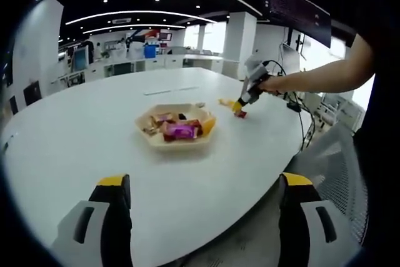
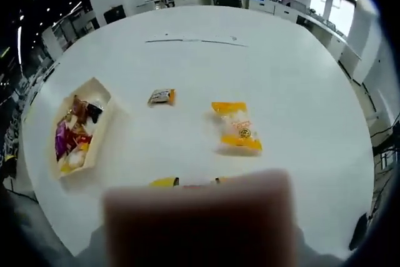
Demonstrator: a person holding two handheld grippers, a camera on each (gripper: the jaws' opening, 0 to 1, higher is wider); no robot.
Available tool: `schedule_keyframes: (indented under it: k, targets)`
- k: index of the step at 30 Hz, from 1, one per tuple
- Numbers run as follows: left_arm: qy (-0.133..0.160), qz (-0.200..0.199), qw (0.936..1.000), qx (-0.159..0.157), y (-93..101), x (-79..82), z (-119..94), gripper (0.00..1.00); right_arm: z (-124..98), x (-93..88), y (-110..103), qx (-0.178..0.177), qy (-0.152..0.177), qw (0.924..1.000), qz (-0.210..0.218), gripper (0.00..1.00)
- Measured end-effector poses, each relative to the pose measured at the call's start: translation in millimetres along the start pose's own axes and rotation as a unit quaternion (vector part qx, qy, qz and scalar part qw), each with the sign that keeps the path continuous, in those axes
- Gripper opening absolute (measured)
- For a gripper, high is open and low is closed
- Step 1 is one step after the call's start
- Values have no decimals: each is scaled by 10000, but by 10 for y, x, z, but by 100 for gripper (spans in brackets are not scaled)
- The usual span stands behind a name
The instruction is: Place the target food into the container with the food tongs after gripping and lifting it, then release it inside without dropping or visibly crushing the food.
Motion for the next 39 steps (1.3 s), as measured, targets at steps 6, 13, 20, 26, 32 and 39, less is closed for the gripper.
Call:
schedule_keyframes:
  k: [6, 13, 20, 26, 32, 39]
  targets:
    - [-11, 0, 10000, -19, 13, 0, 2, 97, 0, -3, 15, -13, 4, 10000, 6, 19]
    - [-19, 11, 10000, -64, 36, -7, 13, 99, -176, 105, 18, 54, 164, 9999, 12, 19]
    - [-6, 112, 9999, -85, 52, -15, 19, 99, -485, 311, 30, 2, 376, 9989, -272, 19]
    - [165, 87, 9998, -82, 54, 40, -9, 99, -667, 413, 7, 43, 487, 9983, -316, 19]
    - [179, 151, 9997, -85, 58, 38, -4, 99, -778, 461, -38, 27, 528, 9978, -405, 19]
    - [254, 125, 9995, -107, 53, 53, -5, 99, -992, 674, -2, -45, 779, 9957, -494, 20]
Point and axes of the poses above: the point that each gripper's makers call its tool centre point, and the gripper's own axes: z roughly forward along the fingers, y roughly to its right, x roughly out of its top, the point moved 4 cm from there along -z, roughly backward along the fingers, and after that the axes turned 15 degrees about -z, right-handed, at the moved point
